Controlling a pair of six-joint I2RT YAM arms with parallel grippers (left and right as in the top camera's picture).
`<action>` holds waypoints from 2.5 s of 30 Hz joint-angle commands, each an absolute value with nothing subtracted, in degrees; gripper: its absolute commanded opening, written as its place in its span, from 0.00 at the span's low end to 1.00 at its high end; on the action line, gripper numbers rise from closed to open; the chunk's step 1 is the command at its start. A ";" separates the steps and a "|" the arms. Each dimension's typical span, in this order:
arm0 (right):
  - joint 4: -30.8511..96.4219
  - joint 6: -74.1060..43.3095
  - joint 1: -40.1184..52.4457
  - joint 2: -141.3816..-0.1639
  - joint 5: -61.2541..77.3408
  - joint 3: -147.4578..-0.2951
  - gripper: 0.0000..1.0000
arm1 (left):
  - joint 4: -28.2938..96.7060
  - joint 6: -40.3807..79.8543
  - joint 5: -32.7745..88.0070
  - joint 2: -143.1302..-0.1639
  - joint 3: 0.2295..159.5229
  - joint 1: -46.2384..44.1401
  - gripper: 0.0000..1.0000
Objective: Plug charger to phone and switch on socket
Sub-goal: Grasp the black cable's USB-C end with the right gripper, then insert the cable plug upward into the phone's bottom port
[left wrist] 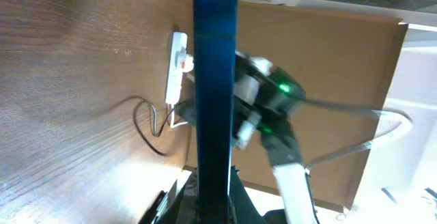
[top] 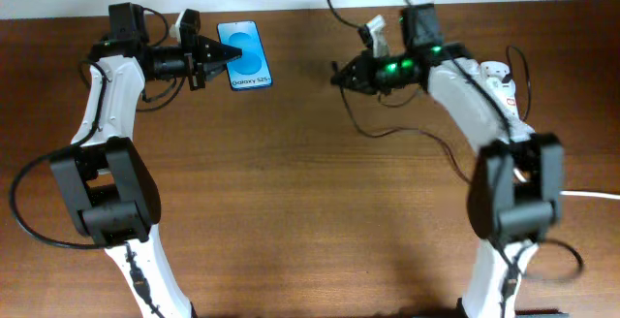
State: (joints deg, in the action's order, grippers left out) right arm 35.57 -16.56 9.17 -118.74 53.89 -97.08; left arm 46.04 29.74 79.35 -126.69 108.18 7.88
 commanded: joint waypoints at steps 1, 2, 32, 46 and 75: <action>42.89 -7.60 6.94 -108.07 56.77 -97.47 0.04 | 45.89 28.56 84.82 -125.54 108.97 6.31 0.00; 45.63 -7.09 5.80 -104.95 56.58 -97.47 0.04 | 45.71 28.56 84.93 -125.54 108.97 5.41 0.00; 1.85 -42.76 18.65 -88.51 49.10 -63.00 0.04 | 0.32 70.74 76.47 -125.54 109.03 -8.84 0.00; 0.56 -42.48 10.63 -88.51 58.30 -63.00 0.04 | -4.08 71.20 72.40 -125.54 109.03 -9.63 0.00; -2.63 -42.74 10.48 -88.51 58.72 -63.00 0.04 | -12.64 76.93 77.34 -125.54 109.03 -12.27 0.00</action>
State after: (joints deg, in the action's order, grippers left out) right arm -1.89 -43.29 10.31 -88.36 58.04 -63.24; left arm -12.01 76.60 75.72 -126.69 108.16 -12.08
